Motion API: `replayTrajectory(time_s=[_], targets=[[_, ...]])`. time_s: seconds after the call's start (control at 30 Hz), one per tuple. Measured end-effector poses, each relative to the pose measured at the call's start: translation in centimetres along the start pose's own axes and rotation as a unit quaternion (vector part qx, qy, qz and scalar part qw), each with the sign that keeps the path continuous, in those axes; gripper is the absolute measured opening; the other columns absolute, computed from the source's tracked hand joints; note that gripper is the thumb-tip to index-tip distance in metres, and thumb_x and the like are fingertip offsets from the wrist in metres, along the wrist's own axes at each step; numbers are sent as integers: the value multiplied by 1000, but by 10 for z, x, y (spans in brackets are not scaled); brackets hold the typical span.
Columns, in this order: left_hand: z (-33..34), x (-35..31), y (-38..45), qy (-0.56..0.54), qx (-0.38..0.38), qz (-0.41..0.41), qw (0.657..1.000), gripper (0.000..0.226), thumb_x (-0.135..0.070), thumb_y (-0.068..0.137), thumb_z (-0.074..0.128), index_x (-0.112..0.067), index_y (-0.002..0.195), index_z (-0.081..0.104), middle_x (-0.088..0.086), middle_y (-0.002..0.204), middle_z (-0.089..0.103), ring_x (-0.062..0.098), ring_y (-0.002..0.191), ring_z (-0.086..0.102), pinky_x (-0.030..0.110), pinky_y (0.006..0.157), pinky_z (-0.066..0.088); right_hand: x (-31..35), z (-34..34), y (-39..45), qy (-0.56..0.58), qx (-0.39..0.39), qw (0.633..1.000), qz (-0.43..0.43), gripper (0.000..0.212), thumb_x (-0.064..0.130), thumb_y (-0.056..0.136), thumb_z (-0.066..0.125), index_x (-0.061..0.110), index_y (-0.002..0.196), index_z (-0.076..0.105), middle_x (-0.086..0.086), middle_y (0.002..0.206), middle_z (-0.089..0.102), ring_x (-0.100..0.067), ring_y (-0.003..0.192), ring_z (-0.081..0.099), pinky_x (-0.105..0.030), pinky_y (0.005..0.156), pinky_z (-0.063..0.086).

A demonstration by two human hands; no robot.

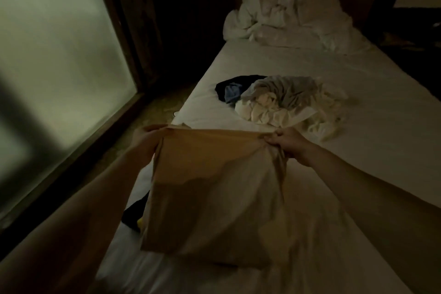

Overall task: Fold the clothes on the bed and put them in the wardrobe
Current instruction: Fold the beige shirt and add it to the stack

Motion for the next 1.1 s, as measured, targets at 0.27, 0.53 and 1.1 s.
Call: replayTrajectory(time_s=[0.27,0.53,1.1], targets=[[38,65,48,35,4,-72,997,28,-20,81,76,-14,108,72,8,104,67,23,97,64,35,86,53,-55,7,53,-67,33,997,29,23,29,93,63,9,85,56,-6,71,44,-15,60,41,-26,54,31],[41,48,38,191,6,31,981,37,-5,84,71,-4,120,62,16,119,63,25,101,60,37,89,50,-49,-1,38,-70,3,998,-4,20,29,90,67,9,95,63,-3,84,60,-17,75,56,-27,62,44],[248,-25,-63,523,139,312,781,66,-44,87,61,-27,146,37,-4,158,27,17,143,28,36,116,25,-64,-155,-41,-509,-123,852,-20,64,47,93,52,22,147,28,-2,155,30,-26,141,28,-46,108,34]])
Point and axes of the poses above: each hand's wrist, its own y-axis towards the middle knuckle, its own z-axis out of the palm, x = y × z, the point moved 5 cm from there along y, towards the middle knuckle
